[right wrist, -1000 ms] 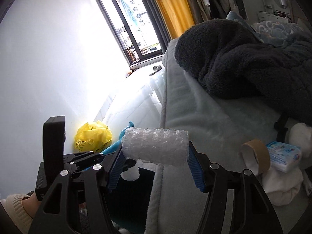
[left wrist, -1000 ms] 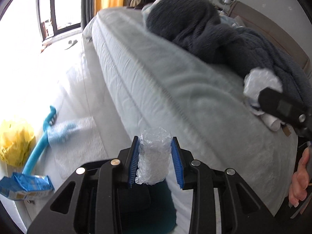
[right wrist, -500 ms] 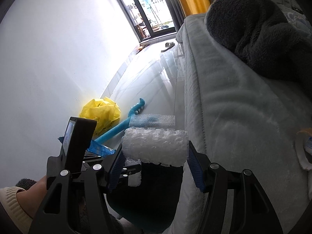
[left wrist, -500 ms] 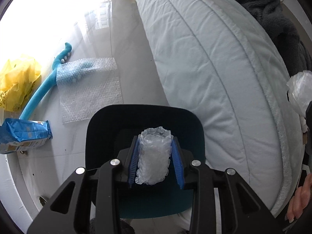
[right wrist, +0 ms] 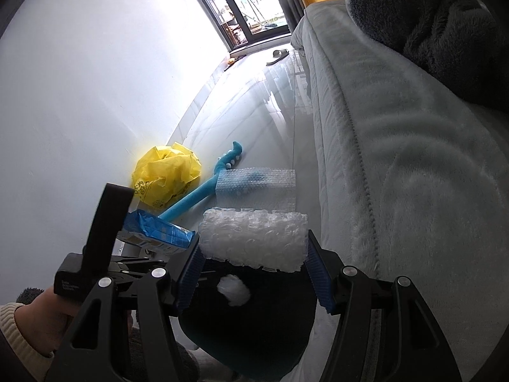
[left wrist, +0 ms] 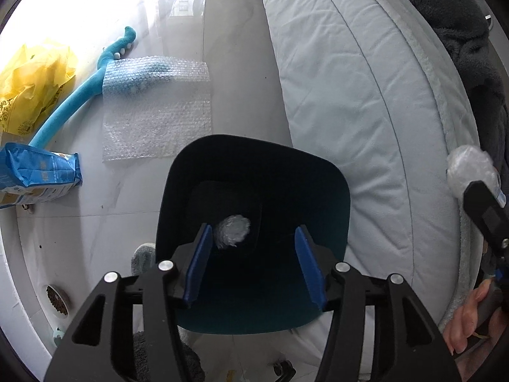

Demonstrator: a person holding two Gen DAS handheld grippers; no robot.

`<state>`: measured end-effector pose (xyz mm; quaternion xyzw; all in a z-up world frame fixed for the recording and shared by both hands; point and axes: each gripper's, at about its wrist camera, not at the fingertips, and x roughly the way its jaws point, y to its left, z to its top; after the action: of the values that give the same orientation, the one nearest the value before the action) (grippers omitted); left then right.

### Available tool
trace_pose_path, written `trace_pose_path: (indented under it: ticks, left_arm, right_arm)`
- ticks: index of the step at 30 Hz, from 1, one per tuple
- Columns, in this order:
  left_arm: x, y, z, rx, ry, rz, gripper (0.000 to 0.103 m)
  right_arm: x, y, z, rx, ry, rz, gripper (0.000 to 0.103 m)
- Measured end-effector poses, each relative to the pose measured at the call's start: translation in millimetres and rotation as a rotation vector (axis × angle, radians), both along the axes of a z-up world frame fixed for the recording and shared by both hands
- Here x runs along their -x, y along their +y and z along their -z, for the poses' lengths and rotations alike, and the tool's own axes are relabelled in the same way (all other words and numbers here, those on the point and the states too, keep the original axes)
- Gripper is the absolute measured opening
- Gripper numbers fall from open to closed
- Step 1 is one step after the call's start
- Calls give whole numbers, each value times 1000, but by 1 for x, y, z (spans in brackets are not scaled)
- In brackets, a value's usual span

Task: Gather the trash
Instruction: 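Carry both bubble-wrap rolls over the black trash bin beside the bed, then open the left tool over the bin while the right tool releases its roll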

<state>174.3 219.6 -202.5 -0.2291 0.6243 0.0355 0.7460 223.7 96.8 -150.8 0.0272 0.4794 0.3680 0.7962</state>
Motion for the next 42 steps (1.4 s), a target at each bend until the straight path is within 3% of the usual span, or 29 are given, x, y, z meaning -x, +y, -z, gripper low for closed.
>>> trace_pose_path:
  ticks: [3, 7, 12, 18, 22, 27, 32, 37, 42]
  left_arm:
    - [3, 10, -8, -2, -19, -28, 66]
    - [8, 23, -27, -40, -82, -76, 66]
    - [15, 41, -64, -87, -223, -131, 68]
    - [20, 48, -108, -142, -398, -128, 73]
    - [25, 50, -128, -136, -485, -142, 79]
    - [31, 46, -155, -211, -591, -114, 86]
    - [37, 41, -170, -246, -660, -91, 91]
    - [44, 43, -181, -217, -717, -106, 93]
    - [51, 39, -194, -268, -770, -92, 94]
  right_arm:
    - [-1, 2, 4, 13, 11, -1, 62]
    - [-2, 11, 5, 26, 15, -14, 62]
    - [-1, 23, 13, 63, 12, -24, 62]
    - [-1, 39, 22, 94, 11, -46, 62]
    - [2, 52, 34, 131, 16, -70, 62]
    - [6, 68, 53, 175, 36, -106, 62]
    - [13, 84, 73, 222, 56, -137, 62]
    - [21, 97, 95, 271, 77, -172, 62]
    - [27, 105, 107, 301, 92, -203, 64]
